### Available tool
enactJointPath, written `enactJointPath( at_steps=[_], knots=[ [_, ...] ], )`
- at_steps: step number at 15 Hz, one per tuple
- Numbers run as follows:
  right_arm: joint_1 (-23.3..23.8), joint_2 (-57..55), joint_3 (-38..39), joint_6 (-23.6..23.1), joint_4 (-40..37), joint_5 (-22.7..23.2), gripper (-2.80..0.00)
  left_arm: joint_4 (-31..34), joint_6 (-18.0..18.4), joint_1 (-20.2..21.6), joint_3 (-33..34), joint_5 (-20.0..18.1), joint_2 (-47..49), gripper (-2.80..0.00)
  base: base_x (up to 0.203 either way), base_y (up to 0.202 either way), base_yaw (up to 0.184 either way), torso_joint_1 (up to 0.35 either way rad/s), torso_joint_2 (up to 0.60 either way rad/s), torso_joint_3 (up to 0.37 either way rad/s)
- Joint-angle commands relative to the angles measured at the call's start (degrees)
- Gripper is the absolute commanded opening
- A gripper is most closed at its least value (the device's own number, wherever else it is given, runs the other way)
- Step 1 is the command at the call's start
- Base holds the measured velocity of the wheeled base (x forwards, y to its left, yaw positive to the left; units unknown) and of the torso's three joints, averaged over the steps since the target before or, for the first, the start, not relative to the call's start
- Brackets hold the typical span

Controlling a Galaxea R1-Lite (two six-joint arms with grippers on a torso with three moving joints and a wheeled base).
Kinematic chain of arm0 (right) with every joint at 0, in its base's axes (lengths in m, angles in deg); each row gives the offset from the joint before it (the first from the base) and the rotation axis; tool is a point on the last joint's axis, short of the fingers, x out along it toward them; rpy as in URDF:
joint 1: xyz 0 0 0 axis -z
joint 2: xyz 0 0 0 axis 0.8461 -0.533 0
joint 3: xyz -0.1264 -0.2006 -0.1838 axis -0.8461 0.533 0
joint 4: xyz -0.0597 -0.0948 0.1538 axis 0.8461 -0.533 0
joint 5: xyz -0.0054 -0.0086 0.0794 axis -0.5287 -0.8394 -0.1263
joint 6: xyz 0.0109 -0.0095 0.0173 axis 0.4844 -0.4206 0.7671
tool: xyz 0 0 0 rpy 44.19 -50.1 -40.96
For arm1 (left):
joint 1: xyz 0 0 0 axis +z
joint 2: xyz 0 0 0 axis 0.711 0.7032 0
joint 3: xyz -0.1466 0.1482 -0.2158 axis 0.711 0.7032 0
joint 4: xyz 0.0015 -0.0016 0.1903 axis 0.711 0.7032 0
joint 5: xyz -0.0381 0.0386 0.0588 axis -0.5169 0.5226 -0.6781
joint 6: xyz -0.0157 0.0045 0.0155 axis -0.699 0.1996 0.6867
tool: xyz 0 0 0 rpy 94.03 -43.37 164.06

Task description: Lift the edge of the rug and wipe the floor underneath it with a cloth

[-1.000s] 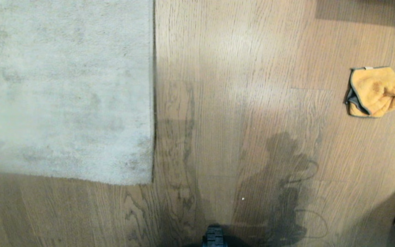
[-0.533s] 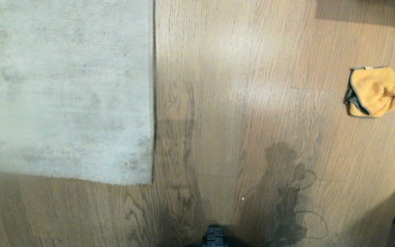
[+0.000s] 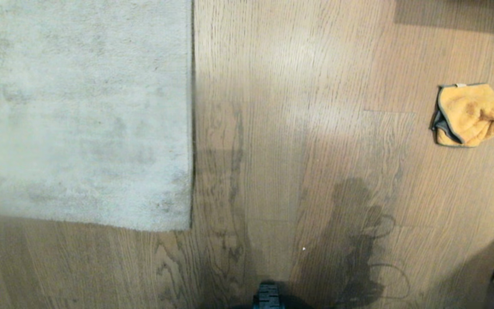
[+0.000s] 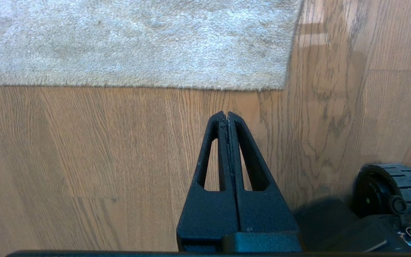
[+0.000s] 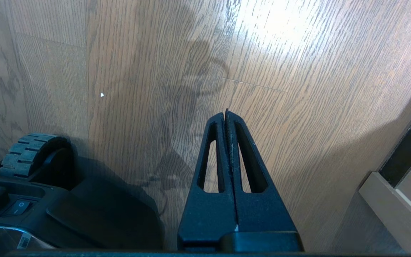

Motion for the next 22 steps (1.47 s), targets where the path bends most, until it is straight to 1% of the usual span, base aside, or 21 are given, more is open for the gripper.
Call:
enactJointPath(
  at_steps=[1,22],
  knots=[
    [-0.02,-0.13,0.00,-0.08,-0.03,0.04,-2.80,-0.01,-0.02,0.00,0.00,0.00,-0.02,-2.80,0.000,0.000,0.000,0.000,0.00,0.000],
    [-0.02,-0.13,0.00,-0.08,-0.03,0.04,-2.80,-0.01,0.33,0.00,0.00,-0.09,-0.02,-2.80,0.000,0.000,0.000,0.000,0.00,0.000]
  ],
)
